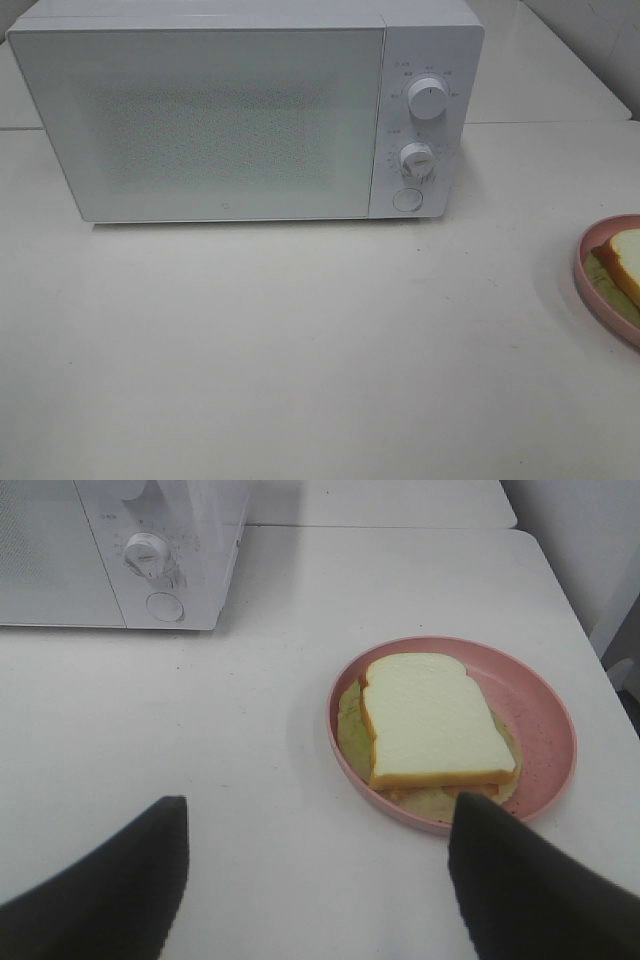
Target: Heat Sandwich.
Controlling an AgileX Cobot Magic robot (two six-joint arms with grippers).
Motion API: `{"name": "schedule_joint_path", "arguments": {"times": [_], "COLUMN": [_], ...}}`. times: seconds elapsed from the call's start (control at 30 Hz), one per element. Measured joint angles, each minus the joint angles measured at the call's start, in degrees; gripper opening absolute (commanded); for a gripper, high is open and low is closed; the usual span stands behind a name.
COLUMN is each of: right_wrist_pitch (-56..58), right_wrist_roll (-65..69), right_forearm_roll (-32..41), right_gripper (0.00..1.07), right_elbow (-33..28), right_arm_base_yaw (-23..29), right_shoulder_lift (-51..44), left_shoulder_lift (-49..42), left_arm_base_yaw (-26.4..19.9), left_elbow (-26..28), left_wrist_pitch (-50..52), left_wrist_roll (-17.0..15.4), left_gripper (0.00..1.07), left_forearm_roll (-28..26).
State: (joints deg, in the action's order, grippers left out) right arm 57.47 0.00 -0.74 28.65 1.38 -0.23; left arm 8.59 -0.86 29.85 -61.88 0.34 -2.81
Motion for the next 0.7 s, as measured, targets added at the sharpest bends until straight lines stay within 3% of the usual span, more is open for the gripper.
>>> {"name": "schedule_joint_path", "arguments": {"times": [0.2,0.7], "right_wrist_pitch": [0.0,0.0], "right_wrist_roll": [0.0,0.0], "right_forearm_roll": [0.0,0.0], "right_gripper": [0.71,0.71], "right_elbow": [0.0,0.0], "right_arm_base_yaw": [0.0,0.0], "right_shoulder_lift": [0.0,0.0], "left_shoulder_lift": [-8.4,-8.8], "left_arm_base_yaw": [0.0,0.0], "left_elbow": [-0.2,-0.2], "left_wrist_pitch": [0.1,0.1], "left_wrist_roll": [0.0,0.0], "left_gripper": [0.98,0.98], "left_forearm_roll": [0.1,0.1]}}
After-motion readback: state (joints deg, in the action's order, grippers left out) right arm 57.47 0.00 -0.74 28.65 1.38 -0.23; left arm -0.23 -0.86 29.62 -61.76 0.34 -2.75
